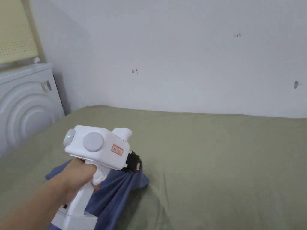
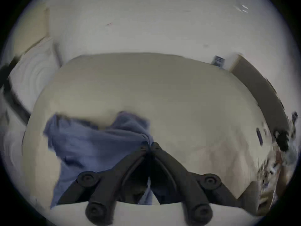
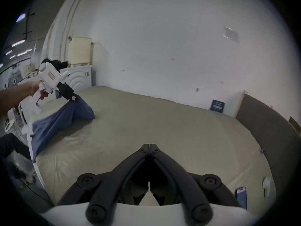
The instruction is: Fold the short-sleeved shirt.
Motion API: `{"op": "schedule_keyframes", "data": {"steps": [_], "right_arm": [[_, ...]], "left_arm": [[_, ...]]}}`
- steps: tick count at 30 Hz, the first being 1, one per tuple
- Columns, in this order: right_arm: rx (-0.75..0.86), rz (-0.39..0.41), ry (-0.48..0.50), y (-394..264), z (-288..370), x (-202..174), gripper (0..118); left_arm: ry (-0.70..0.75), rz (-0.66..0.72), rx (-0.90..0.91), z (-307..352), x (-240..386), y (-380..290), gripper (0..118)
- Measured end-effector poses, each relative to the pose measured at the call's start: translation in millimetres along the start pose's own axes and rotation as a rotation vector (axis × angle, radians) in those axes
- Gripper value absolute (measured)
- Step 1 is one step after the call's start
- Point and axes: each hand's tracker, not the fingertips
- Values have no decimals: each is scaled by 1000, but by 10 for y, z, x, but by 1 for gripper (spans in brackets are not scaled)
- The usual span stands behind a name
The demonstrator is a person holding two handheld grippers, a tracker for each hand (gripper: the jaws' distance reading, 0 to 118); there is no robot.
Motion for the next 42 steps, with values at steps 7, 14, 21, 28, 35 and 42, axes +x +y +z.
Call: {"op": "schedule_keyframes", "data": {"steps": [7, 14, 21, 28, 35, 42], "right_arm": [[25, -75, -217, -69, 881, 688, 0], [-18, -132, -475, -424, 1933, 1166, 0], [-67, -222, -586, -766, 2427, 1332, 0], [-23, -252, -522, -653, 2282, 1295, 0], [72, -229, -397, -352, 1870, 1167, 0], [106, -263, -290, -234, 1318, 907, 0]], "left_arm": [[-321, -232, -16, -570, 1998, 457, 0], [-634, -412, -134, -1263, 3913, 124, 0], [-708, -522, -253, -1584, 4688, -585, 4], [-595, -339, -163, -1309, 3973, -359, 108], [-221, -113, 192, -18, 2353, -400, 106], [151, -28, 440, 918, 1577, -1316, 11]]}}
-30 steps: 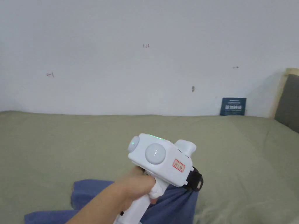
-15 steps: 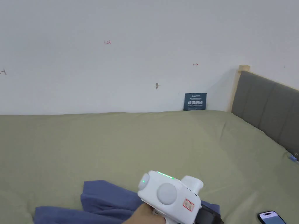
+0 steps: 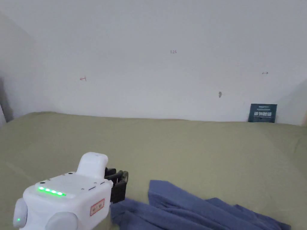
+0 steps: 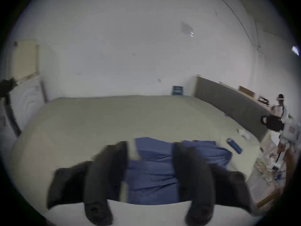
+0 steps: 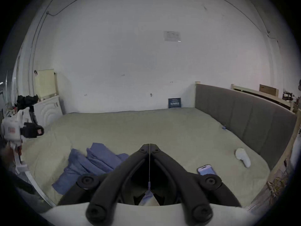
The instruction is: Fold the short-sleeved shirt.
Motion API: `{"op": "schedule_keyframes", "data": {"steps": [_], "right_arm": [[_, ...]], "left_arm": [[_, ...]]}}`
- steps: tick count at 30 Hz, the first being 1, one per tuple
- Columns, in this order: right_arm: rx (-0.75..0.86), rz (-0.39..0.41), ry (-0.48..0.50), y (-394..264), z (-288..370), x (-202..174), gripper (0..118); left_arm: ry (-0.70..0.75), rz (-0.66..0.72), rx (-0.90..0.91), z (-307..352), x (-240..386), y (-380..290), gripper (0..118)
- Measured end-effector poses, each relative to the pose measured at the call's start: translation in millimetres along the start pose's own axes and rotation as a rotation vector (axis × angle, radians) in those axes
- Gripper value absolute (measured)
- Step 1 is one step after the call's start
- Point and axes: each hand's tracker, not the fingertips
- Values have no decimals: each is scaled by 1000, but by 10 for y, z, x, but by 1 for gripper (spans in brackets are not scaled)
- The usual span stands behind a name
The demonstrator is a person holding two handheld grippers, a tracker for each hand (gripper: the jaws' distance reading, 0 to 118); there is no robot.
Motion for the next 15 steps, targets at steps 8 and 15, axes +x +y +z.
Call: {"op": "schedule_keyframes", "data": {"steps": [8, 15], "right_arm": [[-66, 7, 78, -220, -214, -286, 0], [-93, 42, 51, -205, -254, -196, 0]], "left_arm": [[38, 122, -166, -18, -391, -554, 0], [-31, 153, -309, -1156, -446, -186, 5]]}}
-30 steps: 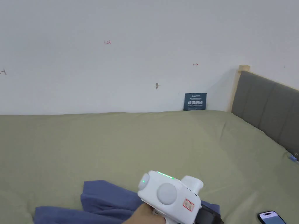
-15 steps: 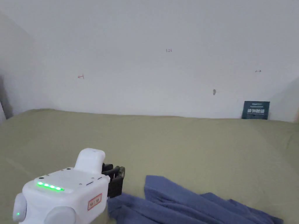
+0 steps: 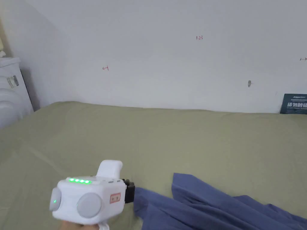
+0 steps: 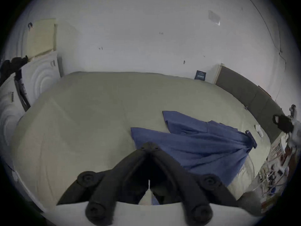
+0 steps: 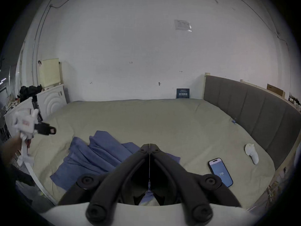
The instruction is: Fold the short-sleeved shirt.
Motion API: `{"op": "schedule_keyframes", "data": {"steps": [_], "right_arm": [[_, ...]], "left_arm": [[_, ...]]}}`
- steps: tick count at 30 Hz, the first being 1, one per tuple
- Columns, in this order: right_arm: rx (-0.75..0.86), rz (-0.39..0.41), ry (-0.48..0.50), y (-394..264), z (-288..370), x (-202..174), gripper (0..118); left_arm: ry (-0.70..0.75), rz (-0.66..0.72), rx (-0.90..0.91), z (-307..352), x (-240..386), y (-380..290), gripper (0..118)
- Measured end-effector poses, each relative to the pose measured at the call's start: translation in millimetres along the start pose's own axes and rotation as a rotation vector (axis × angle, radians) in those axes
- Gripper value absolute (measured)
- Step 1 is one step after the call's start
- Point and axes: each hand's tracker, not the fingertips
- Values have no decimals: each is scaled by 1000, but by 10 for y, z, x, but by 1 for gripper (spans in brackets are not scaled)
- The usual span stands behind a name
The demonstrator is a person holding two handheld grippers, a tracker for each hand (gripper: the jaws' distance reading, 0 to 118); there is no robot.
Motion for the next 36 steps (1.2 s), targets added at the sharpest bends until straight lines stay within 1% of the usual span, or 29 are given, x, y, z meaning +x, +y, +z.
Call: {"op": "schedule_keyframes", "data": {"steps": [1, 2, 3, 4, 6, 8, 10, 13, 14, 15, 16, 17, 18, 20, 21, 22, 23, 24, 25, 26, 27, 28, 29, 31, 32, 33, 35, 36], "right_arm": [[-6, 1, -5, 0, -14, 59, 0], [-13, 5, -15, 1, -26, 99, 0], [-19, 16, -26, 3, -36, 129, 0], [-19, 24, -31, -1, -46, 156, 0], [-30, 28, -50, -31, -103, 247, 0], [-46, 21, -61, -57, -146, 320, 0], [-58, 14, -78, -111, -193, 396, 0], [-84, -17, -103, -160, -241, 498, 1], [-91, -27, -110, -177, -252, 534, 1], [-95, -36, -117, -191, -256, 565, 1], [-96, -39, -121, -205, -257, 588, 1], [-96, -39, -126, -228, -246, 593, 1], [-98, -35, -135, -245, -242, 601, 1], [-107, -38, -143, -271, -266, 636, 1], [-118, -52, -148, -296, -292, 651, 1], [-124, -66, -151, -312, -321, 665, 7], [-136, -97, -147, -331, -365, 685, 26], [-166, -129, -133, -342, -413, 703, 59], [-194, -152, -106, -323, -442, 685, 110], [-250, -184, -53, -321, -513, 693, 116], [-340, -204, 1, -335, -621, 711, 114], [-399, -198, 85, -363, -683, 701, 114], [-368, -177, 69, -290, -777, 646, 114], [-477, -104, 72, -295, -1052, 565, 116], [-523, -103, 40, -320, -1191, 542, 116], [-547, -126, 14, -442, -1367, 637, 116], [-620, -198, 34, -558, -1628, 744, 114], [-623, -242, 28, -600, -1739, 799, 109]], "left_arm": [[-17, -8, -33, -176, -11, 107, 25], [-45, -20, -109, -435, -40, 238, 58], [-23, -37, -209, -677, -12, 328, 95], [37, -44, -248, -877, -24, 375, 115], [48, -20, -293, -1224, -73, 486, 115], [37, 29, -337, -1472, -68, 537, 115], [25, 43, -387, -1683, -43, 520, 114], [82, 51, -486, -1886, -20, 392, 112], [100, 69, -518, -1937, -23, 346, 109], [101, 86, -511, -1931, -52, 292, 102], [112, 82, -492, -1914, -38, 266, 90], [161, 47, -437, -1853, 4, 263, 82], [161, 31, -432, -1813, 45, 270, 71], [138, -40, -427, -1631, 130, 258, 20], [125, -70, -433, -1582, 158, 253, 8], [96, -65, -434, -1550, 164, 248, 8], [80, -43, -430, -1488, 182, 254, 8], [96, -45, -432, -1471, 198, 248, 8], [94, -48, -426, -1448, 210, 234, 8], [93, -47, -421, -1427, 220, 225, 8], [83, -43, -425, -1438, 198, 233, 8], [80, -40, -422, -1418, 206, 227, 8], [73, -39, -423, -1404, 210, 223, 8], [66, -36, -420, -1412, 194, 225, 8], [58, -24, -417, -1402, 189, 218, 8], [37, -12, -414, -1388, 188, 205, 8], [17, -14, -415, -1385, 188, 181, 8], [11, -20, -416, -1377, 194, 158, 8]]}}
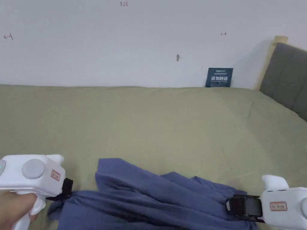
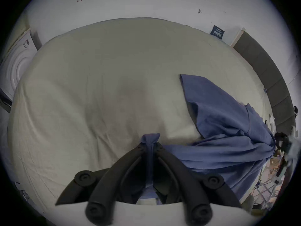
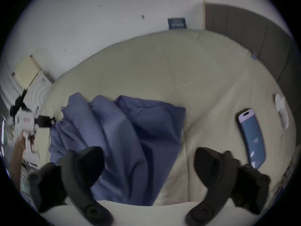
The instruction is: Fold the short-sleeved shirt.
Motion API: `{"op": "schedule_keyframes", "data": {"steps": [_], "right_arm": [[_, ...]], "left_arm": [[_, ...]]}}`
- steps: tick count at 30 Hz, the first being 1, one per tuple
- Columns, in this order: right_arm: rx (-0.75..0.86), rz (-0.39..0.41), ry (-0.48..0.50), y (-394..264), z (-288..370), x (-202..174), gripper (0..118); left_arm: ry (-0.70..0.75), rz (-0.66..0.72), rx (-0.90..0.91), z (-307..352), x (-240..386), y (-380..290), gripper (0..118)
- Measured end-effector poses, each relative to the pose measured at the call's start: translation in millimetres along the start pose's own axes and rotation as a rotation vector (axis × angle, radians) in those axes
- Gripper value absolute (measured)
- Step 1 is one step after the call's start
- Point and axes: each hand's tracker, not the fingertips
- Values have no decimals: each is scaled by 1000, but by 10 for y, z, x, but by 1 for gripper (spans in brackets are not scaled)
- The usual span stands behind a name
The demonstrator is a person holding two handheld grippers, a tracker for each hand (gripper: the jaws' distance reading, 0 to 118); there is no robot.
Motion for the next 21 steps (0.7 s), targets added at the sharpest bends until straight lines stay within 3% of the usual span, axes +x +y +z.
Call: {"op": "schedule_keyframes", "data": {"steps": [1, 2, 3, 4, 8, 12, 18, 21], "right_arm": [[-8, -91, -35, 39, -54, 17, 86], [-36, -106, -54, 72, -105, 9, 52], [-60, -104, -76, 92, -143, -12, 9], [-92, -93, -57, 91, -178, -40, 2], [-17, 46, -60, 178, -5, -294, 2], [148, 20, 38, 481, 436, -481, 2], [317, 139, 48, 1086, 839, -873, 2], [393, 151, 46, 1355, 1038, -1090, 2]], "left_arm": [[-5, -5, 1, -1, 3, -25, 8], [-11, -4, 6, 4, 4, -62, 8], [-21, 2, 7, -11, -13, -70, 8], [-42, 14, 5, -10, -32, -81, 7], [-110, -7, 116, 242, -66, -102, 7], [-150, 10, 219, 723, -164, 138, 7], [-149, 9, 439, 1622, -311, 624, 7], [-86, -11, 534, 2009, -400, 859, 6]]}}
